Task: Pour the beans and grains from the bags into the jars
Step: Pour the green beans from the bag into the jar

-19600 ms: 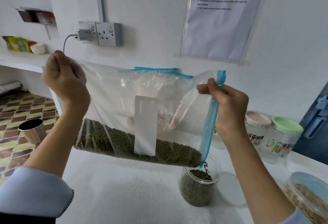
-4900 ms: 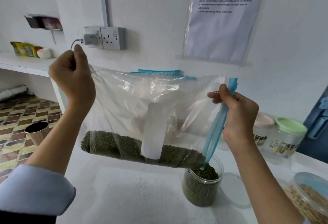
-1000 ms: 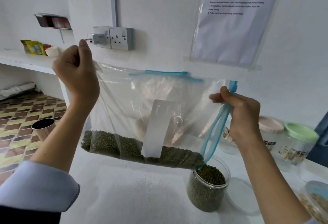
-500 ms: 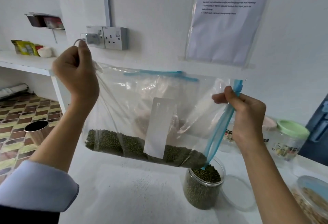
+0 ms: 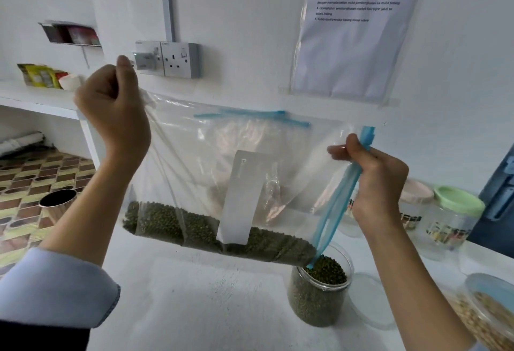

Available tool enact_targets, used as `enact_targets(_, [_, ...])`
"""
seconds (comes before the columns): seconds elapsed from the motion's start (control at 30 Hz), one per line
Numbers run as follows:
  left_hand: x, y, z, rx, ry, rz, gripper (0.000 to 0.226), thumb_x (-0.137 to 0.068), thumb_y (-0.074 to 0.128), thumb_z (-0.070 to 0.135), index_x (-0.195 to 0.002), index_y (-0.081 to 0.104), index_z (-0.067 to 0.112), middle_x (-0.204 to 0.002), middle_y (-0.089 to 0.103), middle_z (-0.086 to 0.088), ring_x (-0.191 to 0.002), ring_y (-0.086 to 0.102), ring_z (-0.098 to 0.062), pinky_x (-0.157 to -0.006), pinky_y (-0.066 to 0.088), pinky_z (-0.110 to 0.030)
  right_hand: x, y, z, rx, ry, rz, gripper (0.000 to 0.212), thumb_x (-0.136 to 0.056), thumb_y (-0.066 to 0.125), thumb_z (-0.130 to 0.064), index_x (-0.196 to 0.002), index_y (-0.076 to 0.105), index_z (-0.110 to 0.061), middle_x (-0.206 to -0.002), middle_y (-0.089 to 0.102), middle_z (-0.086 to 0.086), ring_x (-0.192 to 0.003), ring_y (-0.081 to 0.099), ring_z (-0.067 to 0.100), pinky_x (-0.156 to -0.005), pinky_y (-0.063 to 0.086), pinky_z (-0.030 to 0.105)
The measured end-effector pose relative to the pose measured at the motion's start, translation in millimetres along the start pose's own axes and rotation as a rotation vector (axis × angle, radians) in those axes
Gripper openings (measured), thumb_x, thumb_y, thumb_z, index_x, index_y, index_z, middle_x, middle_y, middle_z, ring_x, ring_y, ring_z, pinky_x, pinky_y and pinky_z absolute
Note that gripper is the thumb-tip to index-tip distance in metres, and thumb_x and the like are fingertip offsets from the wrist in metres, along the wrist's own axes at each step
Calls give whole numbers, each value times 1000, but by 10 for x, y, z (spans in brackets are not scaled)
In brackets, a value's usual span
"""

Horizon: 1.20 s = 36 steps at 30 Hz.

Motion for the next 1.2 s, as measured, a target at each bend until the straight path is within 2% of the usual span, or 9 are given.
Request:
enact_targets(0.17, [-18,-23,17,8,3,2,50,-91,50,19,-47,29,11,-38,24,2,-41,21,-22,-46,14,-28,-75,51,56,-40,72,-42,29,-87,67,-19,-58,73,-16,-68,73,0,-79,67,17,-98,44,33])
enact_targets(0.23, [-15,-28,12,28,2,0,52,-91,50,20,-46,34,0,-42,26,-18,-40,24,-32,-45,14,-37,-110,61,62,-53,90,-57,27,-87,66,-19,-61,73,-15,-69,73,0,-77,67,17,-100,44,35])
enact_targets(0.4, [-3,-46,1,14,-7,4,53,-91,51,20,-47,34,-4,-44,19,-17,-42,22,-34,-47,13,-37,-134,50,43,-35,50,-27,22,-88,66,-18,-67,72,-12,-67,73,-3,-72,68,12,-96,43,29])
enact_targets(0.53, [42,-2,5,8,-24,-8,52,-91,51,20,-47,35,-2,-43,25,-6,-42,21,-33,-44,16,-35,-134,6,27,12,31,-23,22,-86,67,-20,-66,73,-15,-71,74,-1,-84,69,21,-94,42,27])
enact_targets(0.63, [56,27,-28,29,-48,-20,52,-92,51,23,-48,30,6,-42,27,-6,-40,23,-35,-41,18,-39,-126,-41,5,25,30,-11,19,-87,67,-21,-71,73,-13,-72,74,-3,-84,69,12,-93,41,23])
enact_targets(0.77, [83,85,-49,17,-87,-26,55,-91,51,26,-48,34,-4,-42,28,-20,-41,24,-38,-41,20,-44,-76,-117,-55,14,-20,25,20,-88,65,-18,-70,72,-11,-66,72,-7,-73,66,0,-93,41,20])
enact_targets(0.97, [114,173,-37,64,-99,-39,52,-90,52,26,-47,31,4,-42,27,-15,-41,23,-35,-40,21,-44,-79,-201,-81,-7,-22,0,30,-87,67,-20,-58,75,-17,-70,74,1,-80,70,14,-102,44,38])
enact_targets(1.03, [109,216,-18,100,-97,-44,50,-89,53,25,-46,29,18,-42,24,-8,-41,20,-31,-39,20,-43,-68,-189,-70,0,-11,-31,28,-86,68,-20,-59,76,-18,-72,74,3,-87,70,22,-105,41,41])
enact_targets(1.2, [74,221,0,72,-68,-6,49,-89,52,24,-47,28,15,-43,27,-13,-41,27,-37,-42,25,-46,-62,-258,-43,-21,16,-35,27,-86,68,-21,-60,76,-16,-73,74,6,-89,69,26,-105,41,48])
Point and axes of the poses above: each hand's wrist, its own x-axis away from the middle knuckle, its own y-axis out of the palm, z = x × y, the point moved 4 cm from there along -x, towards the middle knuckle
